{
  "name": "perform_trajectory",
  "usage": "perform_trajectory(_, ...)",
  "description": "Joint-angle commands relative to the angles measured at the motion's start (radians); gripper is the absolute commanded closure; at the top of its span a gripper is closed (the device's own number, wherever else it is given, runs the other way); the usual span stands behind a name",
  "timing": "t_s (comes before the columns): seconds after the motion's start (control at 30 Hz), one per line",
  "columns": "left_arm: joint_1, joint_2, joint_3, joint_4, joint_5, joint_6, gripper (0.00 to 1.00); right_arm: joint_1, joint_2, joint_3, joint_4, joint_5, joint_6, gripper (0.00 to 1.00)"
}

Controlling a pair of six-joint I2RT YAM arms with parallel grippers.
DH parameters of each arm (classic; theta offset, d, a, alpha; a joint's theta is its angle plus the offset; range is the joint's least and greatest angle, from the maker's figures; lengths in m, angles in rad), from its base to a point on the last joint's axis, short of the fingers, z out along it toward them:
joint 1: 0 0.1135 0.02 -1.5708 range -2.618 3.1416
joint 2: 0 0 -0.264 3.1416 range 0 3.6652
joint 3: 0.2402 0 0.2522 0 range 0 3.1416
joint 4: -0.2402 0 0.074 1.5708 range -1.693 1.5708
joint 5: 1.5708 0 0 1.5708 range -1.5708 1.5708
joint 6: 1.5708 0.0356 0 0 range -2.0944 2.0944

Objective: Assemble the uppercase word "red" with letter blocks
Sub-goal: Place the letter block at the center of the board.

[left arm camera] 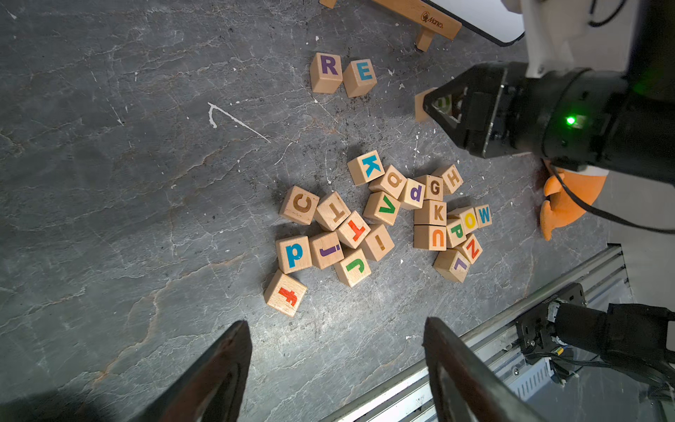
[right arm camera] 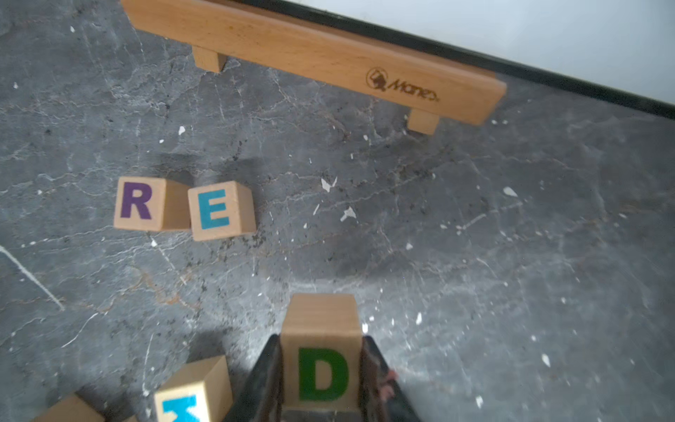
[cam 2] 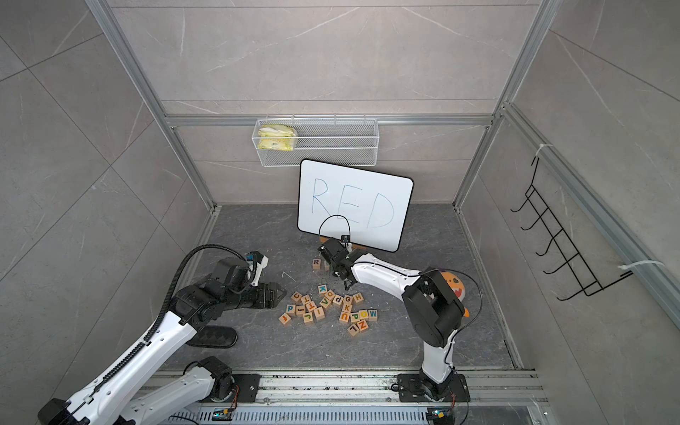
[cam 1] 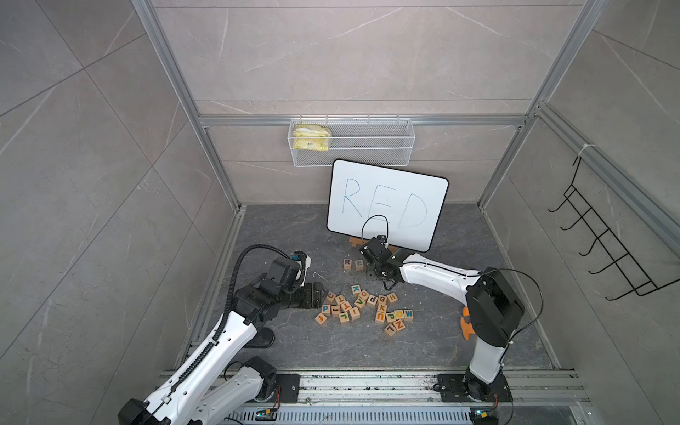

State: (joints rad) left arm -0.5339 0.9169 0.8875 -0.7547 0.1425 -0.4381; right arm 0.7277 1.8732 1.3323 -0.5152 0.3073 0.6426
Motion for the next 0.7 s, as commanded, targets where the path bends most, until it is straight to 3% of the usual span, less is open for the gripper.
perform_trajectory(0.0, 0.004, 0.0, 0.006, 0.019, 0.025, 0.026, 0.22, -0.042, 0.041, 0.03, 0.078, -0.062, -0.116, 0.74)
perform_trajectory(0.27, 0.004, 0.012, 0.006, 0.018, 0.023, 0.027, 0.22, -0.1, 0.139, 0.127, 0.066, -0.095, -0.184, 0.74)
perform_trajectory(0.67, 0.005, 0.012, 0.007, 0.018, 0.022, 0.028, 0.22, -0.096, 0.228, 0.219, 0.009, -0.095, -0.145, 0.75)
